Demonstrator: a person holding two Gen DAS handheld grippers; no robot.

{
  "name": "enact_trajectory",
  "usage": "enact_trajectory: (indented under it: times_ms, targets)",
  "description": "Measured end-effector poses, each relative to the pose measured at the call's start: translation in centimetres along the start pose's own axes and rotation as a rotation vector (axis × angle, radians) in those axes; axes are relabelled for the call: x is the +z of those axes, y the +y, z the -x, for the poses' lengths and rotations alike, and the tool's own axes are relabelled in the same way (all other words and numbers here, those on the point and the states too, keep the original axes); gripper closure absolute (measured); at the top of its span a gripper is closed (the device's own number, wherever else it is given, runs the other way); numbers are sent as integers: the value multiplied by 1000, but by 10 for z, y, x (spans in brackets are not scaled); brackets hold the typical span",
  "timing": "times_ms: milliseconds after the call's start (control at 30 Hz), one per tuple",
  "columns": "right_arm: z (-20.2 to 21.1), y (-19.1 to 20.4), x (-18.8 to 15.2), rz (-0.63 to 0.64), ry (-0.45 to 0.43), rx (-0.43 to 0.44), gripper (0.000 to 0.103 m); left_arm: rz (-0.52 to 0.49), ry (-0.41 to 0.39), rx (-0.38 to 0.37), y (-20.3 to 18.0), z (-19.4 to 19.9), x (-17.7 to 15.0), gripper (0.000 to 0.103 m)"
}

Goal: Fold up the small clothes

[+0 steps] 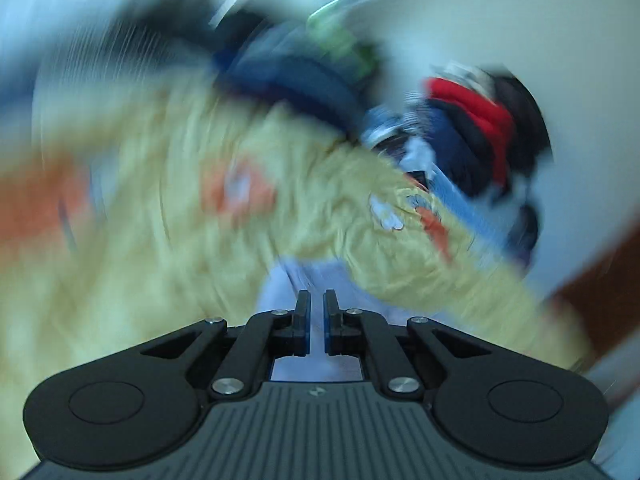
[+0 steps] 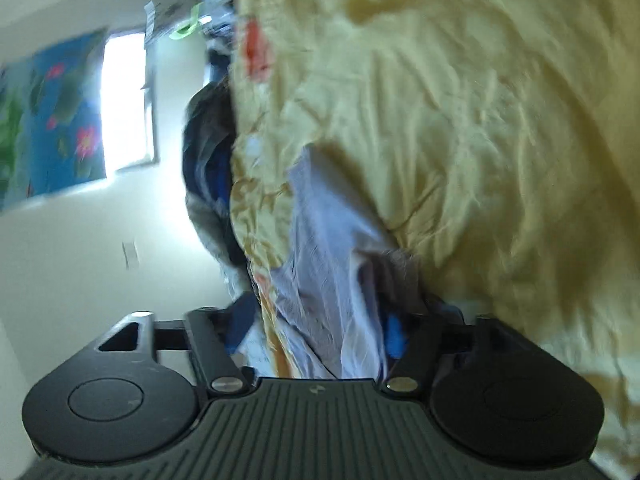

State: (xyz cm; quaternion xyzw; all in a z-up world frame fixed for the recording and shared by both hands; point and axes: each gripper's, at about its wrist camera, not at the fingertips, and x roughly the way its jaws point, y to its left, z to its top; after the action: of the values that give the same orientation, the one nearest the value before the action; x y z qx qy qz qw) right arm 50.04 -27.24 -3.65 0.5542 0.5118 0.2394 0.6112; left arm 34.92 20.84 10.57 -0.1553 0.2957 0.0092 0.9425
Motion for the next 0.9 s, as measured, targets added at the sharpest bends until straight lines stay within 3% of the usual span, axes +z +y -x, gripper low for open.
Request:
enact_trajectory:
  times_ms: [67,100,133,167,267,367,567,667,733,767,833,900]
  targets:
    - [13,7,-5,106,-5,-40,27,-420,-133,154,-36,33,-34,84]
    - [17,8,-7,133,-6,-62,28,-569,-152,197,-49,42,-55,57]
    - [21,7,-10,145,-5,-81,28,-680,-134,213,-59,50,-75,22]
    - [24,6,-11,151,-2,-91,28,-769,-110,217,-69,56,-96,15]
    - [41,3,-22,196,-16,-126,29,-1043,-111,183,-98,82,-161,15]
    - [56,4,-39,253,-33,-156,30,-1208,-94,154,-118,95,-202,15]
    - [77,-3,-78,311,-12,-167,30,-1218,-22,22,-141,98,-212,15]
    - [85,-12,-88,271,-4,-144,30,-1263,16,29,-148,85,-221,17]
    - [90,-15,-92,258,-10,-145,30,-1267,73,42,-146,72,-221,40]
    - [93,-15,-93,257,-13,-142,30,-1260,89,40,-146,70,-219,43]
    - [96,-14,-94,260,-16,-136,30,-1270,132,31,-145,68,-216,68]
    - [101,-13,-94,266,-25,-131,30,-1299,144,38,-144,66,-218,71]
